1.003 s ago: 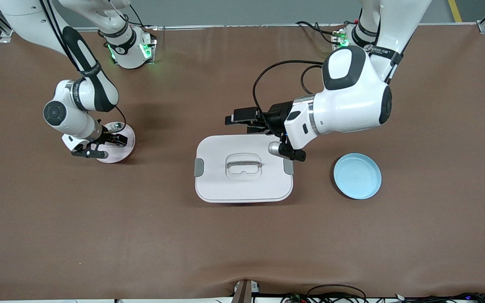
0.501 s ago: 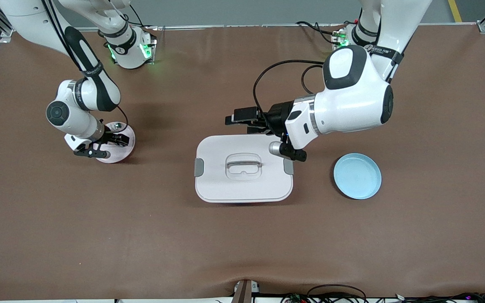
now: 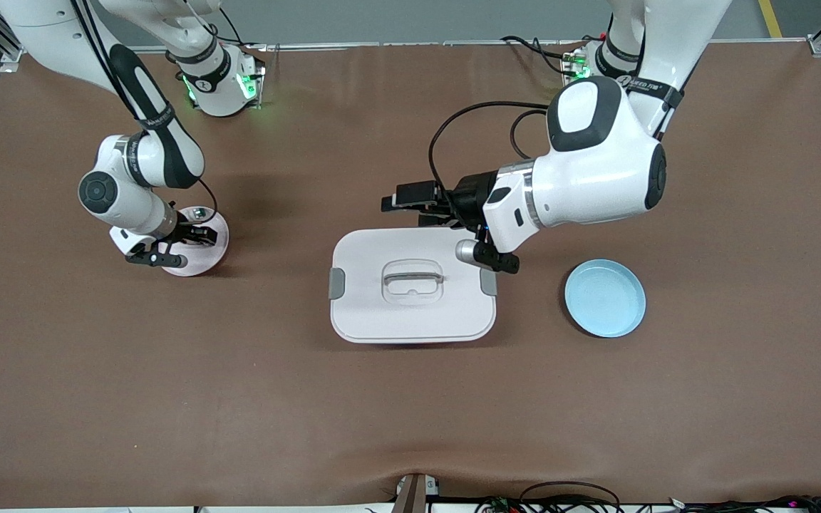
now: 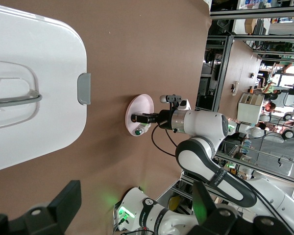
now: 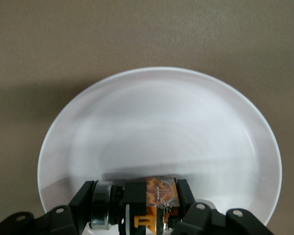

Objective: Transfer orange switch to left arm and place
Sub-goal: 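Lift the switch with the right gripper and carry it over the box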

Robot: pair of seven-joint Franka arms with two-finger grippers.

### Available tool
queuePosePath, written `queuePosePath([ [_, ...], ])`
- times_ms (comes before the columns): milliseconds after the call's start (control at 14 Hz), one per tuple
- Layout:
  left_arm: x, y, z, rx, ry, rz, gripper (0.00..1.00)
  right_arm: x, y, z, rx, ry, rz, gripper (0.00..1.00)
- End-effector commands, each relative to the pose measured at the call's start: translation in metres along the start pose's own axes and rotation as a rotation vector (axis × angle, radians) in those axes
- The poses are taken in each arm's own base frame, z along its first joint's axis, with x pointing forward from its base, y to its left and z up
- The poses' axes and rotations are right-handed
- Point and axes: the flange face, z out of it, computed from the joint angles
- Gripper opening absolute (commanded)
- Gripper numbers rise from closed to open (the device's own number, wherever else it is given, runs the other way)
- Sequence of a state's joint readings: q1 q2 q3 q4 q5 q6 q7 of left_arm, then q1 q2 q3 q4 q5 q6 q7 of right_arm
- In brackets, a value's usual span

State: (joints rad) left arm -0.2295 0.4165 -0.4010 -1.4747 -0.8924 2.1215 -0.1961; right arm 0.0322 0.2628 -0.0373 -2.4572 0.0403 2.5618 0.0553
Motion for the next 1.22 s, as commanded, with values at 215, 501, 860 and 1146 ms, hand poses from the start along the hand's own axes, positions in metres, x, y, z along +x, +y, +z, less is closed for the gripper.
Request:
queuePosePath([
  [215,-0.002,0.003,-0.007,-0.014,0.008,0.009,1.0,0.006,-0.019,-0.065,0.078,-0.08,0.084,0.0],
  [501,0.001,0.0,-0.011,-0.014,0.013,0.001,1.0,0.015,-0.056,-0.115,0.079,-0.128,0.208,0.0],
  [860,0.001,-0.002,-0.015,-0.012,0.01,-0.002,1.0,0.029,-0.142,-0.216,0.085,-0.192,0.386,0.0],
  [1146,0.0,-0.001,-0.015,-0.012,0.009,-0.001,1.0,0.037,-0.192,-0.255,0.149,-0.243,0.529,0.0],
])
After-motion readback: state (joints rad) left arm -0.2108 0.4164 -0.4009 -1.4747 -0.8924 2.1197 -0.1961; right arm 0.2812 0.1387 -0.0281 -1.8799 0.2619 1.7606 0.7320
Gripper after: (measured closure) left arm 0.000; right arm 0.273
